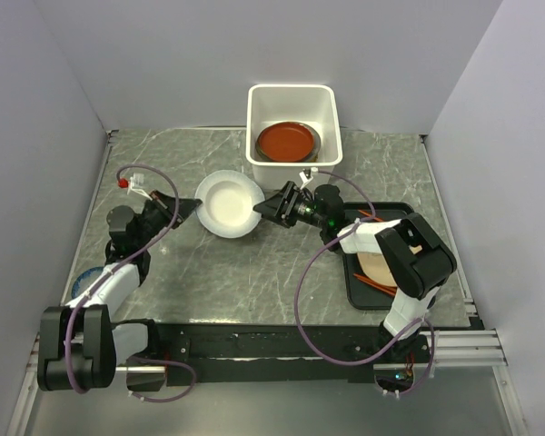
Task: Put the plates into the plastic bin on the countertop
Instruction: Pick up the plate at the center of the board, then place the plate in the plastic bin.
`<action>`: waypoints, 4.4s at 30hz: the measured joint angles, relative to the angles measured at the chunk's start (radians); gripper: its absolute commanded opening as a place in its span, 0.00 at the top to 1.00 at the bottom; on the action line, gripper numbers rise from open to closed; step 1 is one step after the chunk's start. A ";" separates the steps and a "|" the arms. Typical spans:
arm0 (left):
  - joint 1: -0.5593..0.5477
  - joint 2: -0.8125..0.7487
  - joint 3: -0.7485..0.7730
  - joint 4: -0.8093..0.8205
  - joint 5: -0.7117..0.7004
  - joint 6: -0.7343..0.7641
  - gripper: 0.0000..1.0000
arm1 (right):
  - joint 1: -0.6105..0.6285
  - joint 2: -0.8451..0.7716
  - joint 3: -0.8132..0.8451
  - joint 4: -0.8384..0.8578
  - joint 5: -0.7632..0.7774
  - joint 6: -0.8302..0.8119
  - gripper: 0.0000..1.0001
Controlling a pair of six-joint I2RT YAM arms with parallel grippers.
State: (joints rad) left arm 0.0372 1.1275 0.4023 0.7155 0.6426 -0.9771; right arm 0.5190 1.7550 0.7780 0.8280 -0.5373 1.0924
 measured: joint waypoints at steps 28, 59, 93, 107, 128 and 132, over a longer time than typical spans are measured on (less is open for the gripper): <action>-0.097 0.083 0.022 0.020 0.025 0.024 0.03 | -0.011 -0.047 -0.079 -0.007 -0.058 0.027 1.00; -0.098 0.104 0.095 -0.286 -0.299 0.149 0.01 | -0.112 -0.454 -0.143 -0.367 0.018 -0.153 1.00; -0.107 0.227 0.136 -0.384 -0.240 0.164 0.01 | -0.384 0.275 0.999 -0.794 0.029 -0.200 1.00; -0.110 0.259 0.143 -0.331 -0.194 0.164 0.01 | -0.382 0.396 1.111 -0.867 0.034 -0.220 1.00; -0.111 0.297 0.141 -0.276 -0.172 0.160 0.01 | -0.382 0.457 1.112 -0.979 0.062 -0.265 0.97; -0.111 0.297 0.141 -0.277 -0.172 0.161 0.01 | -0.381 0.459 1.095 -0.987 0.064 -0.267 0.69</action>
State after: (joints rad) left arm -0.0734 1.4242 0.5434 0.4389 0.4702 -0.8165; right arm 0.1375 2.2135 1.8729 -0.1589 -0.4736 0.8257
